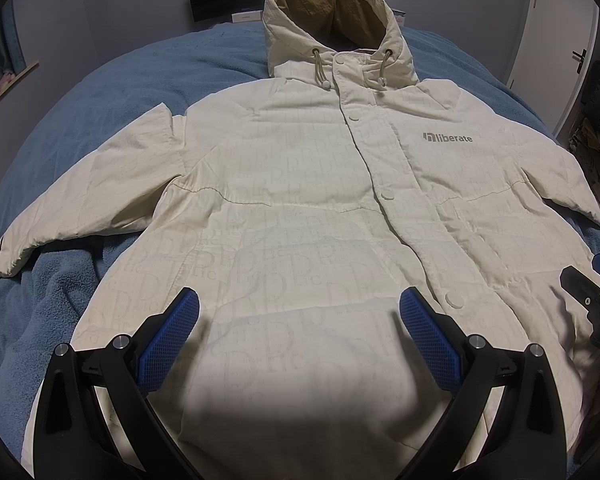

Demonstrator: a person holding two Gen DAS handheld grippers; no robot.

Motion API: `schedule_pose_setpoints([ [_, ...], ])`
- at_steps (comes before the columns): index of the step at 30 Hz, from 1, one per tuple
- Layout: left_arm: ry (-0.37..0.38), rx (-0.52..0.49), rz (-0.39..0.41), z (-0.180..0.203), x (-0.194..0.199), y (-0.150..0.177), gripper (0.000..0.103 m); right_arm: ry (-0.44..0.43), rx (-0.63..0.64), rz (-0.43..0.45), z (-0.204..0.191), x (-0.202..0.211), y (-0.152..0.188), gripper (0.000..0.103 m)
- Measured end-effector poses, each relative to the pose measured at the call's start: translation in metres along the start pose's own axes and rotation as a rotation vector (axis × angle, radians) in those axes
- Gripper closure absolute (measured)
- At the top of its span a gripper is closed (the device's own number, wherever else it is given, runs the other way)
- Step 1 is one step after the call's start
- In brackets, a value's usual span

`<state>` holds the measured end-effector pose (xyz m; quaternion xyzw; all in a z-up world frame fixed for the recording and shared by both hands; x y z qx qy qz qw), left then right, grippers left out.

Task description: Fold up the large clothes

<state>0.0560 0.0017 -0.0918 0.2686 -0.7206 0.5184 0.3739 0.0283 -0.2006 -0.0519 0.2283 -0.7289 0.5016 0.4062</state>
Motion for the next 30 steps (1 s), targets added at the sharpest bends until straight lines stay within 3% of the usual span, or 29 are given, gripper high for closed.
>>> schedule_pose_setpoints([
  [13,-0.006,-0.003,-0.004,0.001,-0.001,0.002,0.006,0.012,-0.012,0.005,0.004,-0.002,-0.001,0.006],
  [19,-0.012,-0.011,0.025,0.003,0.007,-0.002,0.006,0.018,-0.089,0.084,0.015,0.024,-0.023,0.006],
  [22,0.023,0.030,0.020,-0.005,0.017,-0.011,0.006,0.022,-0.193,0.096,0.034,0.044,-0.049,0.006],
  [25,0.066,0.087,0.071,-0.017,0.032,-0.035,0.006,0.033,-0.245,0.134,0.053,0.063,-0.086,0.006],
  [30,-0.077,0.053,0.167,-0.038,0.055,-0.092,0.006,0.083,-0.265,0.171,0.087,0.058,-0.145,0.006],
])
Point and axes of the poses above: each gripper's, at about its wrist camera, not at the fingertips, and x roughly against the way its jaws point, z to its right, y to its underside, the point moved 10 cm from there along -x, roughly the way its jaws point, and after that the axes turned 15 degrees about -x, right-handed, at the moved point
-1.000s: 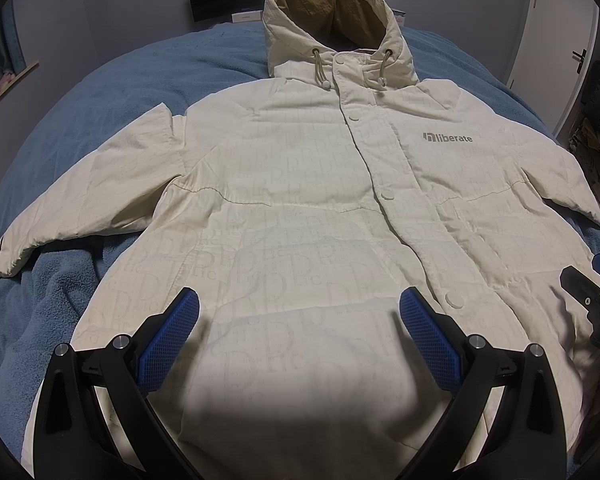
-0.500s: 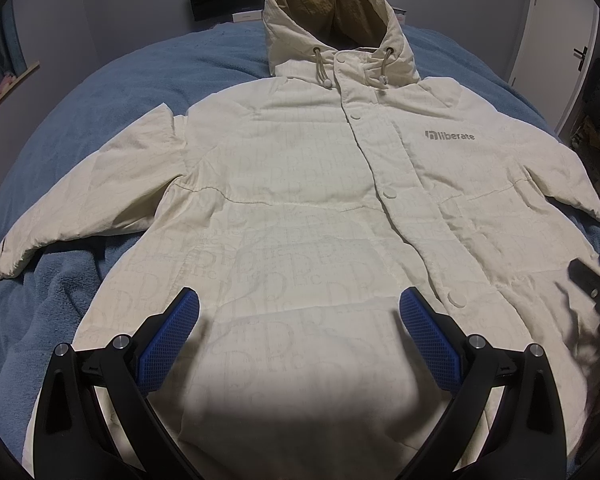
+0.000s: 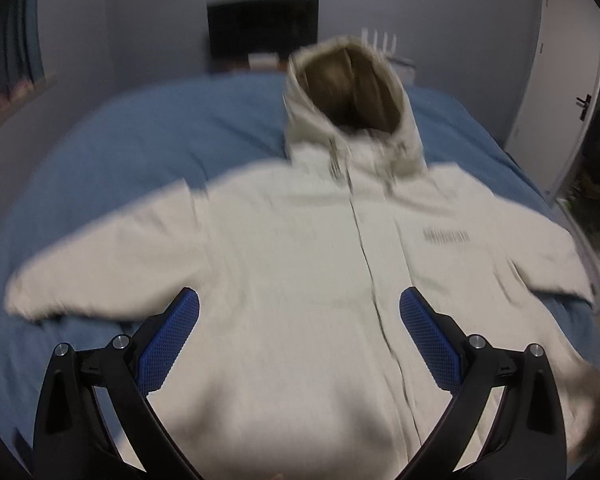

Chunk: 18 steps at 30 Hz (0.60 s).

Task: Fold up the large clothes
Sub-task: 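Grasp the jacket sleeve with the right gripper and lift it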

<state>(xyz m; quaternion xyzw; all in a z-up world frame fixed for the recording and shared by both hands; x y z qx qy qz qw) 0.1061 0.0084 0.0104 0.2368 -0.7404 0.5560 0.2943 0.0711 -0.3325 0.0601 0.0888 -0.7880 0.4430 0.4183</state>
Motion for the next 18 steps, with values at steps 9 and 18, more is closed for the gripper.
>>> schedule_pose_setpoints([
  [9,0.004,-0.071,-0.053,0.014,-0.054,-0.015,0.006,0.072,-0.221,-0.254,0.070,-0.114,0.013,0.006],
  [18,0.058,-0.069,-0.181,0.018,-0.110,0.032,0.006,0.141,-0.344,-0.384,0.116,-0.171,0.040,0.006],
])
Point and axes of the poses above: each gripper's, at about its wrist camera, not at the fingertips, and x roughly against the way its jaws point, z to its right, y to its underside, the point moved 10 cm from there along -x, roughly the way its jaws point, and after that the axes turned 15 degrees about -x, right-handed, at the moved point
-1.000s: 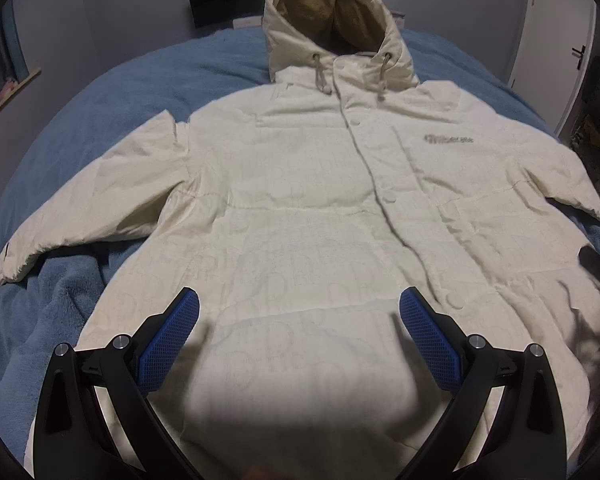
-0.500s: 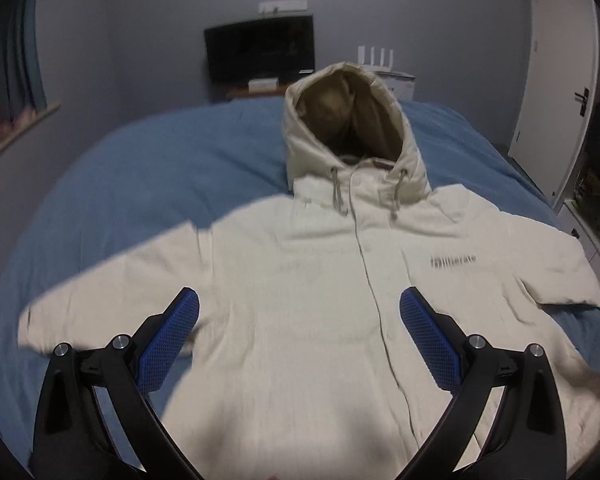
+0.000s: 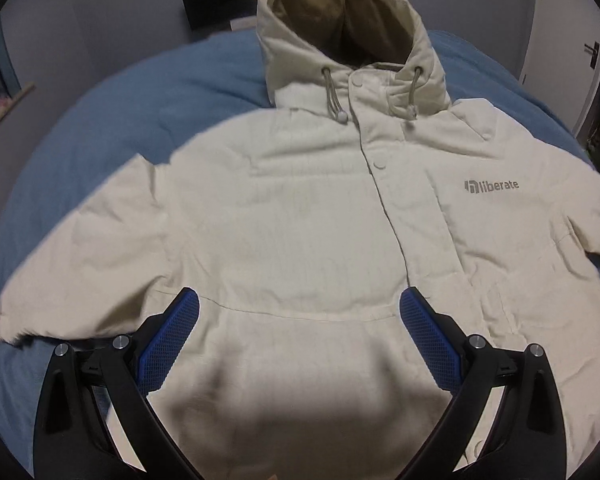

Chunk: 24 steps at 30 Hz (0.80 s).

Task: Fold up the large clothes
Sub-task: 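Grasp the jacket sleeve with the right gripper and lift it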

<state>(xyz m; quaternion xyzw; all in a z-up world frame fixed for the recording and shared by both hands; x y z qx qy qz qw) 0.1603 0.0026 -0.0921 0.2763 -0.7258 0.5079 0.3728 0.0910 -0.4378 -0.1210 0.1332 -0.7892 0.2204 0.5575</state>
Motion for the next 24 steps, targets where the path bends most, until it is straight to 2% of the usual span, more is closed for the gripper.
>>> schedule_pose_setpoints([
  [2,0.025,0.020,0.005,-0.002,-0.004,-0.001,0.006,-0.006,-0.033,0.029,0.003,-0.002,-0.013,0.008],
  [6,0.047,0.017,0.012,0.003,-0.009,-0.002,0.006,-0.012,-0.070,0.161,0.006,0.016,-0.051,0.014],
  [9,0.050,0.000,0.005,0.007,-0.015,-0.002,0.006,-0.009,-0.122,0.199,0.018,0.015,-0.073,0.022],
  [11,0.053,0.001,0.003,0.007,-0.019,-0.003,0.006,0.003,-0.145,0.222,0.030,0.013,-0.084,0.031],
  [14,0.056,0.024,0.004,0.002,-0.023,-0.004,0.006,0.026,-0.223,0.261,0.058,0.012,-0.095,0.037],
  [15,0.054,0.038,0.006,-0.002,-0.024,-0.004,0.006,0.002,-0.257,0.272,0.063,0.012,-0.099,0.039],
  [18,0.050,0.058,0.005,-0.006,-0.028,-0.005,0.006,-0.072,-0.308,0.310,0.068,0.019,-0.109,0.053],
  [22,0.058,0.064,0.015,-0.007,-0.029,-0.004,0.006,-0.129,-0.267,0.380,0.051,0.035,-0.114,0.080],
  [24,0.063,0.062,0.030,-0.006,-0.026,-0.004,0.006,-0.166,-0.241,0.432,0.041,0.053,-0.117,0.084],
])
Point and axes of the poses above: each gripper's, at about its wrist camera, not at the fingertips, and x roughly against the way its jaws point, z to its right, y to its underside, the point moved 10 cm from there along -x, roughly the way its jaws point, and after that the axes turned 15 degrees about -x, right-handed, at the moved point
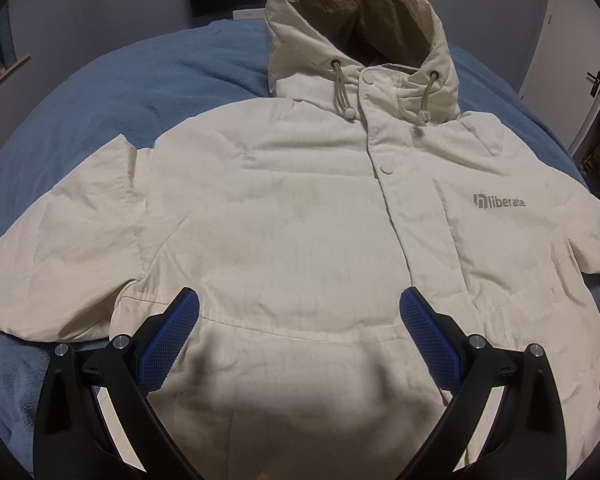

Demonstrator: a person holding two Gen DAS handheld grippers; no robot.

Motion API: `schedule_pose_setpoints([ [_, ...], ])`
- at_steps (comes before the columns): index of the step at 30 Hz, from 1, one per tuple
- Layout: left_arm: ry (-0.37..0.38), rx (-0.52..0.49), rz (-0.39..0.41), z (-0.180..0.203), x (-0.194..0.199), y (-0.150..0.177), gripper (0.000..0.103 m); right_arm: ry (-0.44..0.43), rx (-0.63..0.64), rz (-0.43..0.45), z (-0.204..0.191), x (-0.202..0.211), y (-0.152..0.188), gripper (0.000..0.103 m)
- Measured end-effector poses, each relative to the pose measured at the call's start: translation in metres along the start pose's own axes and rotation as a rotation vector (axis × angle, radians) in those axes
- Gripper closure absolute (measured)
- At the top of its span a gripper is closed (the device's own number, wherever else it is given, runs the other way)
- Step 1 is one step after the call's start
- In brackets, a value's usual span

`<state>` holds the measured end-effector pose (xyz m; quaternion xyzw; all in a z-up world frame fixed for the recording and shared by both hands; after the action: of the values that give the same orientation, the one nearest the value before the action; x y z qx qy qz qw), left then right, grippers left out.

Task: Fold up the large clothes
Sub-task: 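Grasp the jacket sleeve with the right gripper and lift it, then fold the held sleeve across the jacket front with the right gripper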

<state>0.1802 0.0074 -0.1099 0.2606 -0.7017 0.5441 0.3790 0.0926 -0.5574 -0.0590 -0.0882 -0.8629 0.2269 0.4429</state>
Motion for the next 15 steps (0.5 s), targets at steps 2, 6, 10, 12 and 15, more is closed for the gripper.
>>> schedule_pose_setpoints([
  [2,-0.020,-0.002,0.009,-0.001,0.003,-0.001,0.006,-0.037,0.040,0.041,-0.014,0.014,-0.003,0.086],
  [6,0.000,-0.034,0.061,0.006,0.013,-0.007,0.006,-0.149,0.144,0.111,-0.055,0.055,-0.002,0.086],
  [10,-0.035,-0.079,0.092,0.013,0.020,-0.012,0.006,-0.308,0.314,0.146,-0.120,0.107,0.027,0.086],
  [12,-0.043,-0.097,0.105,0.016,0.023,-0.014,0.006,-0.374,0.391,0.119,-0.147,0.126,0.054,0.086],
  [15,-0.048,-0.112,0.121,0.019,0.026,-0.015,0.006,-0.453,0.476,0.039,-0.175,0.138,0.098,0.086],
])
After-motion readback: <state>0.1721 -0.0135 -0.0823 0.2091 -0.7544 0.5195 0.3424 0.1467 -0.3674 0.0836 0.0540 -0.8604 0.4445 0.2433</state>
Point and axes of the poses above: each gripper's, at about its wrist camera, not at the fingertips, and x roughly against the way its jaws point, z to its right, y to its underside, the point moved 10 cm from there along -x, roughly the way its jaws point, and after that the axes turned 15 degrees about -x, right-handed, at the moved point
